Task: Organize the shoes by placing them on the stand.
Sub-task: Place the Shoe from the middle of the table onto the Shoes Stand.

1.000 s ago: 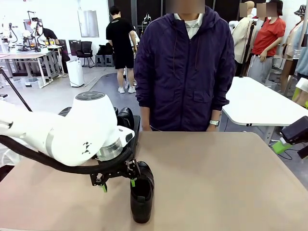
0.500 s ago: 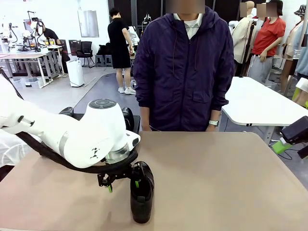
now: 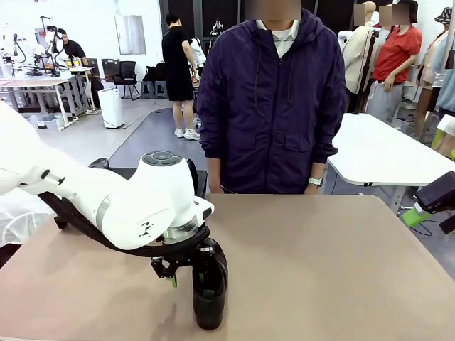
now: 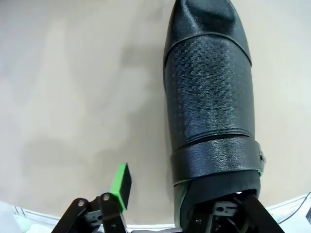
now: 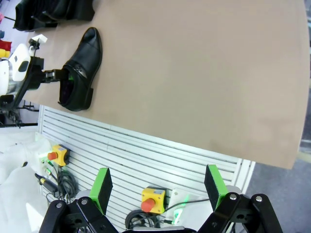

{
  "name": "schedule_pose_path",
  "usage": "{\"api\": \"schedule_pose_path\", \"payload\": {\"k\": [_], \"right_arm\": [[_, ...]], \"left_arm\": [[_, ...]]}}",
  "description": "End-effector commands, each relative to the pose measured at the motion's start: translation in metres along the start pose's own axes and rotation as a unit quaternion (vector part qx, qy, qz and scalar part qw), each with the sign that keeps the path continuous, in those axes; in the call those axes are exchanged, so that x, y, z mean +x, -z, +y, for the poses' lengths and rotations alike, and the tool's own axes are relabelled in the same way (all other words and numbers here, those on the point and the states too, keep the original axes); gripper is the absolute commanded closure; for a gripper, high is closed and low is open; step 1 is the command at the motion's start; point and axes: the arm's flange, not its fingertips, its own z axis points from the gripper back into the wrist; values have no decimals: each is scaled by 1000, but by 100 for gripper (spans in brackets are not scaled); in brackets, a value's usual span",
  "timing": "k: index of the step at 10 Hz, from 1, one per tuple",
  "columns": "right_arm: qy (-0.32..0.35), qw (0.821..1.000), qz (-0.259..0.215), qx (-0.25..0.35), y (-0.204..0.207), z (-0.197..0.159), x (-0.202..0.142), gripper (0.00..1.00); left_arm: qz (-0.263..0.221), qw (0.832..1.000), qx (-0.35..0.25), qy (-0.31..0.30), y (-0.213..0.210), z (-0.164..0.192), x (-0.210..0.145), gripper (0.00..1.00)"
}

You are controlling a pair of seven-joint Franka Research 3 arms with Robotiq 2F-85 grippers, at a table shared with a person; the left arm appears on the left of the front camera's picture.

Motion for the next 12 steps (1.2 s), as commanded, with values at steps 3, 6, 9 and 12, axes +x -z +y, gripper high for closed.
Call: {"api": "schedule_pose_path", "payload": {"k": [3, 6, 9, 12], "right_arm": [[0, 1000, 0, 3, 3, -2, -2, 0], [0, 1000, 0, 3, 3, -2, -2, 0], [0, 1000, 0, 3, 3, -2, -2, 0], [0, 1000, 0, 3, 3, -2, -2, 0]], "left_arm": [[-22, 1000, 5, -5, 4, -5, 0, 100], [-21, 1000, 2, 5, 3, -6, -1, 100], [-16, 999, -13, 44, -2, -14, -4, 100], [-16, 981, -56, 183, -36, -35, -18, 100]]}}
